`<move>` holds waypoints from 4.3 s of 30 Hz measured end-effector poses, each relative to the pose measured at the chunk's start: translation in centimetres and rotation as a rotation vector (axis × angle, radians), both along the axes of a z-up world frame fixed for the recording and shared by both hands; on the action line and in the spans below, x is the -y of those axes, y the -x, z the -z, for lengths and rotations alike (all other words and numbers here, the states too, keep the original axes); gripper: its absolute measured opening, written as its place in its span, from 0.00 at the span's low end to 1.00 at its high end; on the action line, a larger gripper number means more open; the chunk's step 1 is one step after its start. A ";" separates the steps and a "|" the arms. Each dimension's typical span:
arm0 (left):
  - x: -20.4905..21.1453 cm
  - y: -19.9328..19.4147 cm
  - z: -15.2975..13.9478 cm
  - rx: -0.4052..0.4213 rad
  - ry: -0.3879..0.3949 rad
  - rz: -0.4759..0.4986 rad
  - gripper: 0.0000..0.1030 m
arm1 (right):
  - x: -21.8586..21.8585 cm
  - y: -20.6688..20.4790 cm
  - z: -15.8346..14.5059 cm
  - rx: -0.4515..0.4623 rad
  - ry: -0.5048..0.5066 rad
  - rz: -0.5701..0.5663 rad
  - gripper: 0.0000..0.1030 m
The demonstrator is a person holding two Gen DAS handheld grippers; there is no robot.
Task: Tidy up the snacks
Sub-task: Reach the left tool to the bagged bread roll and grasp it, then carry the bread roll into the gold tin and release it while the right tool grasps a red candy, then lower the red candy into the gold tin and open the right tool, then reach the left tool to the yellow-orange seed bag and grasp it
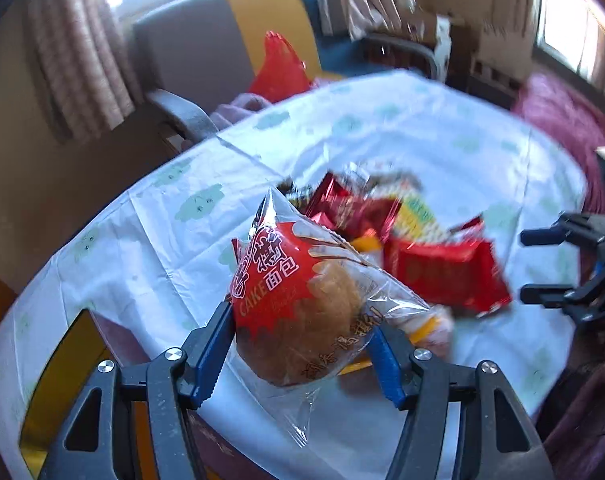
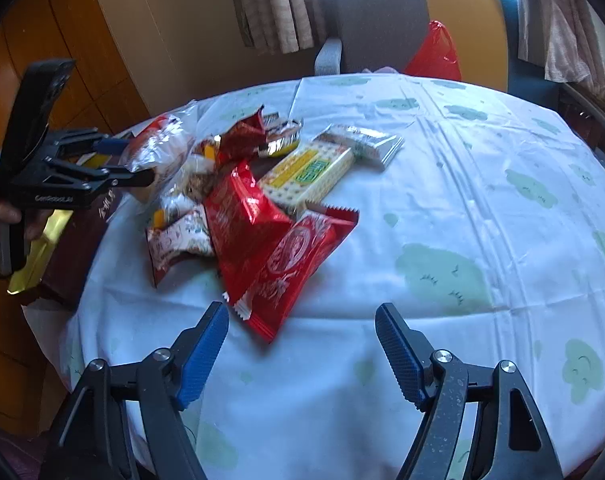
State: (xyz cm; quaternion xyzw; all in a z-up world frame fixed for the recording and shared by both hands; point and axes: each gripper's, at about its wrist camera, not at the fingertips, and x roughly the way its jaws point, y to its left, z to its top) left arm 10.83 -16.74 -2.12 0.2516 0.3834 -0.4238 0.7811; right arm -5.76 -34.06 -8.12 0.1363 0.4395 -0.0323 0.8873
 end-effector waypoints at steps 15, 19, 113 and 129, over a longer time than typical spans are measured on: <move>-9.4 3.0 -6.2 -0.067 0.332 -0.331 0.63 | -0.6 -9.2 -4.3 0.074 -0.027 -0.068 0.46; -13.4 2.3 -5.8 -0.088 0.333 -0.487 0.63 | -1.9 -13.8 -3.8 0.037 0.037 -0.107 0.46; -15.7 9.2 -1.7 0.041 0.161 -0.764 0.66 | -14.7 -8.0 -6.2 0.072 0.193 -0.174 0.77; -9.5 9.7 -1.7 0.007 0.111 -0.576 0.65 | -10.9 -5.0 -5.5 0.073 0.220 -0.102 0.81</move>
